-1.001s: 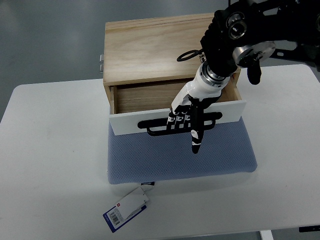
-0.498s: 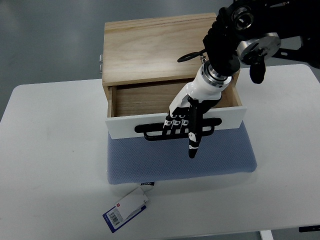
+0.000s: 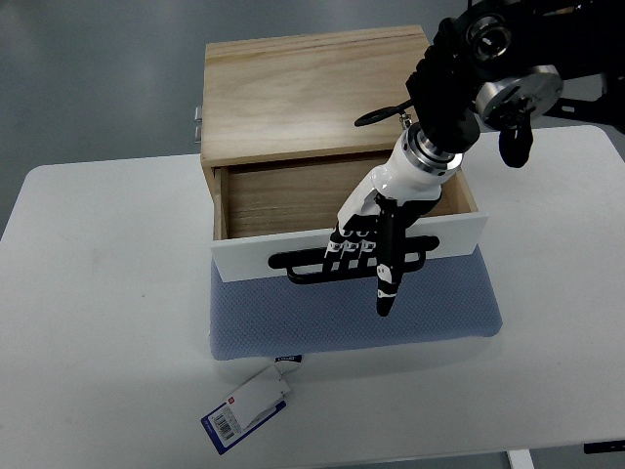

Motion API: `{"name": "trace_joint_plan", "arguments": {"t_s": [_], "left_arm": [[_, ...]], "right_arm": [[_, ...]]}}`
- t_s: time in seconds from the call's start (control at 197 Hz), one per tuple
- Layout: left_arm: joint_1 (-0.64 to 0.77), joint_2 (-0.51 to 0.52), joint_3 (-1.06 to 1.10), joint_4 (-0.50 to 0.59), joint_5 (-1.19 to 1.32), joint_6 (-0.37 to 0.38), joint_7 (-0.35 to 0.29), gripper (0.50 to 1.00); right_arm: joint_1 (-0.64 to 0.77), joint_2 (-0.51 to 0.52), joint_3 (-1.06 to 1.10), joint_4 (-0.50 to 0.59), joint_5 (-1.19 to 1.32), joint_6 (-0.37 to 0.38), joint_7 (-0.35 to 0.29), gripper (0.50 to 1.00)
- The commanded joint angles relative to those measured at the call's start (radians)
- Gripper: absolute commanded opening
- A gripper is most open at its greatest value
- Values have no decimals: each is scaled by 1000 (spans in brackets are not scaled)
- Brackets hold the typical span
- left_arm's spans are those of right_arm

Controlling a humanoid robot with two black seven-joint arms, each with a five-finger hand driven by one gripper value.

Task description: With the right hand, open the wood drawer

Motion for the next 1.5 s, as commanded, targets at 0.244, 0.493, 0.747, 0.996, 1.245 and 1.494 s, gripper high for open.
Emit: {"name": "trace_joint_plan", "arguments": {"t_s": [0.244, 0.493, 0.747, 0.996, 1.245, 1.494], "left_arm": [[0, 0, 0, 0, 0, 0, 0, 1000], [0, 0, 1, 0, 0, 0, 0, 1000], [0, 0, 4, 0, 0, 0, 0, 1000], [0, 0, 4, -2, 1, 0, 0, 1000], [0, 0, 4, -2, 1, 0, 0, 1000], [0, 0, 4, -6, 1, 0, 0, 1000]], "right_arm": [[2, -61, 1, 66, 1, 0, 0, 946], [38, -81, 3, 81, 3, 0, 0, 946], [94, -103, 35, 81, 32, 0, 0, 946], [132, -161, 136, 15, 40, 0, 8, 946], [-6, -234, 415, -291, 52, 0, 118, 944], [-388, -230, 852, -523, 54, -189, 288, 946]]}}
